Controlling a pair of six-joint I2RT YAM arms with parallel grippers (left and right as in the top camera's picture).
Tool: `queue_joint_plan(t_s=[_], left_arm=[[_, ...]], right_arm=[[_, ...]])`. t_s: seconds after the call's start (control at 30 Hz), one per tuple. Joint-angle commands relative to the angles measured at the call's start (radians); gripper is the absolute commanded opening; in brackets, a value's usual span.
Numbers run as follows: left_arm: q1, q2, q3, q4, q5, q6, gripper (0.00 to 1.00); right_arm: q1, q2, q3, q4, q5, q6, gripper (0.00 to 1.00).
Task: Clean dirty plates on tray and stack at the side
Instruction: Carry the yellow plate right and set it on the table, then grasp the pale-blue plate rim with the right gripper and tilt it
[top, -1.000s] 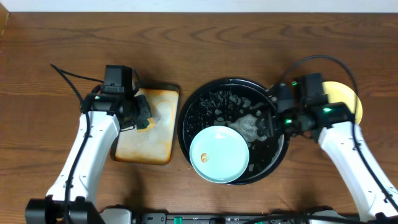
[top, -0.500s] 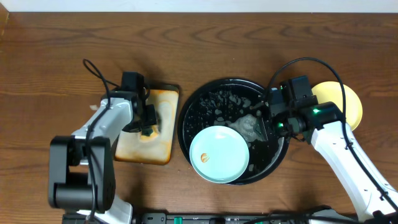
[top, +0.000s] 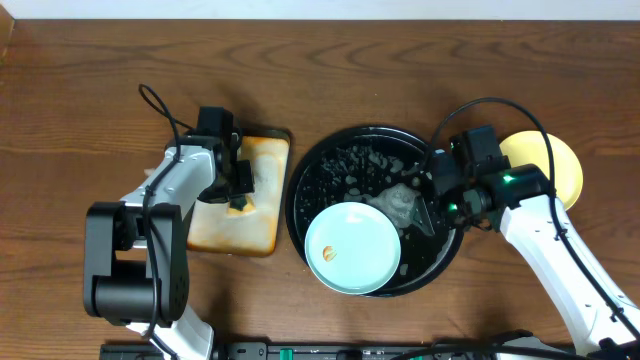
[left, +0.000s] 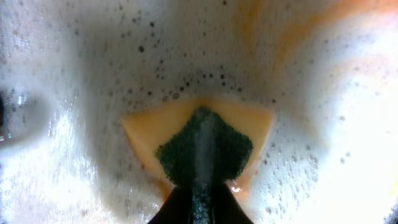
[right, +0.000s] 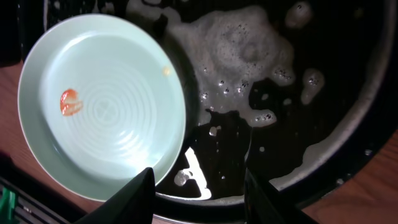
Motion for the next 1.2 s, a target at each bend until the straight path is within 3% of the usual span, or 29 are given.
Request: queue_joint_plan(t_s=[0.0,0.33,0.57,0.77,0.83,0.93,1.17], left_arm=[[0.002,-0.014,0.035,-0.091,0.009,0.016,0.08],[0.002,-0.279,0.066,-0.178,0.030,0.016,0.08],[0.002,-0.426,0.066,-0.204,0.060,0.008,0.08],[0.002,-0.455,0.066,-0.235,0.077,0.008,0.08],[0.002,-0.454,0.066,-0.246,0.077,0.008,0.08],[0.002,-0.454,0.066,-0.254,0.076,0.009,0.08],[0.002,-0.454,0.066,-0.256,0.081,0.008,0.08]], right_arm=[[0.011,0.003,-0.043,0.005,-0.075,-0.066,0.44],[0.075,0.003,-0.206,0.223,-0.143,-0.001,0.44],[0.169,0.012,-0.347,0.477,-0.003,0.116,0.40],[0.188,0.069,-0.370,0.554,0.106,0.166,0.36],[0.188,0.087,-0.370,0.565,0.106,0.167,0.31],[0.188,0.099,-0.370,0.582,0.106,0.166,0.13],[0.145,0.098,-0.335,0.657,0.237,0.166,0.04]])
